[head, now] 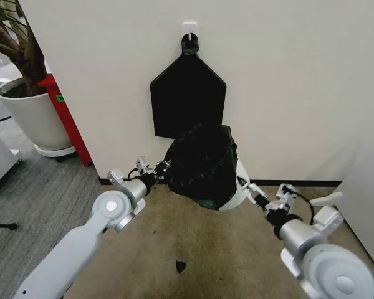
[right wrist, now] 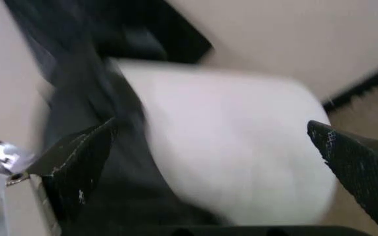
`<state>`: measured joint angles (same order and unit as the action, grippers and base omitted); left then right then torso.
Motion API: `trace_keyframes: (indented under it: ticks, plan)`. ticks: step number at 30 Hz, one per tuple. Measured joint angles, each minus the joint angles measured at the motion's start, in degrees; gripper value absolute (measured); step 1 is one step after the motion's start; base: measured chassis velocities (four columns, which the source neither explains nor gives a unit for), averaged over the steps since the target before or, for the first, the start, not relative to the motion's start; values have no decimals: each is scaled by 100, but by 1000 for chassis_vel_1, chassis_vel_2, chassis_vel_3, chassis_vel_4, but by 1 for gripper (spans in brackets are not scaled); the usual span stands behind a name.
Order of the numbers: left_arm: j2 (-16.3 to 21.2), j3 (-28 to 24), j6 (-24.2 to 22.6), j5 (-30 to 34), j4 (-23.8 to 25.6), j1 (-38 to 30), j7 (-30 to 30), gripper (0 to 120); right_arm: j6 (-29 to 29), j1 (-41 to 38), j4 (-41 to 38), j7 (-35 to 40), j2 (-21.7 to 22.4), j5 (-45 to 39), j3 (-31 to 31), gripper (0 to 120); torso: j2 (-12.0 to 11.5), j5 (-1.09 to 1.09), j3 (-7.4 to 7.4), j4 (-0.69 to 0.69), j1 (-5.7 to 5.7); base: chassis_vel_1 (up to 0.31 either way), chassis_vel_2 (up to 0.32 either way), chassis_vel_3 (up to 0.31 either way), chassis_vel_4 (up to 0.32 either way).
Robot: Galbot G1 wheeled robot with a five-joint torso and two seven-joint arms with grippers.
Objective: Place the garbage bag over the trash bin.
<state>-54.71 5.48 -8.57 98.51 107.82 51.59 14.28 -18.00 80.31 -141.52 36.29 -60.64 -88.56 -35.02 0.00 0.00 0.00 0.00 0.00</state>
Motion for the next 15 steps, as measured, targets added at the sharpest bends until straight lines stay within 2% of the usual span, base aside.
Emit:
trace_keyframes:
  ticks: [1,3,7,10,13,15]
  plan:
    - [0,0,0,0,0,0,0,4,0,0,0,0,0,0,0,100,0,0,0,0,0,0,0,0,0]
    - [25,8,14,-85,-78,39,-332,4,1,-229,12,-2,203,-538,-310,100,0,0,0,0,0,0,0,0,0]
    - [64,-45,117,-555,-296,138,-1185,4,-186,-907,511,-212,941,-1800,-712,100,0,0,0,0,0,0,0,0,0]
    - [63,-66,137,-751,-363,176,-1423,4,-384,-1344,890,-63,1222,-2381,-674,100,0,0,0,0,0,0,0,0,0]
    - [55,-82,160,-1040,-417,236,-1721,4,-551,-2124,1436,626,1405,-3235,-372,100,0,1,1,2,0,0,0,0,0]
    - [53,-84,165,-1198,-421,277,-1828,4,-622,-2525,1651,889,1468,-3384,-83,100,0,1,1,2,0,0,0,0,0]
